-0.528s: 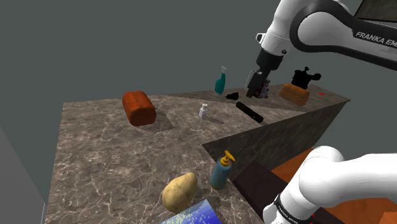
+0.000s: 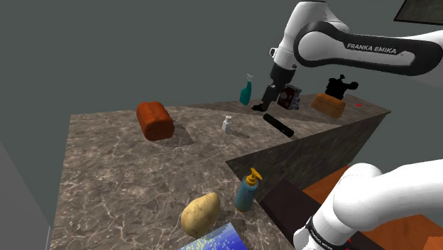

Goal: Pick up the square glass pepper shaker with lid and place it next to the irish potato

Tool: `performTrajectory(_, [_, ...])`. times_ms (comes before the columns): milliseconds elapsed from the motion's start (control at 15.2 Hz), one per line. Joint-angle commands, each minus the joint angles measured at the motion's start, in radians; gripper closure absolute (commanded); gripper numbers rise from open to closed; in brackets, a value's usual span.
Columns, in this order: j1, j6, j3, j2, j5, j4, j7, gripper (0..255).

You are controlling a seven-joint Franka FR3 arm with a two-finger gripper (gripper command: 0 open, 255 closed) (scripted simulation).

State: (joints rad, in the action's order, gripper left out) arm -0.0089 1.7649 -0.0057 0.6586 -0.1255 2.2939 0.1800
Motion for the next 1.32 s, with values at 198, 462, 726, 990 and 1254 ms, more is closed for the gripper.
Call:
performTrajectory(198, [-0.010,0.118,-0.048,-0.157,-0.004,-0.034,0.045,0])
performTrajectory(462, [-0.016,0.202,-0.085,-0.296,0.004,-0.082,0.085,0])
performTrajectory(726, [-0.020,0.272,-0.117,-0.442,0.025,-0.151,0.130,0])
performTrajectory(990, [-0.028,0.324,-0.142,-0.594,0.058,-0.241,0.179,0])
performTrajectory(1254, [-0.042,0.357,-0.157,-0.749,0.101,-0.353,0.230,0])
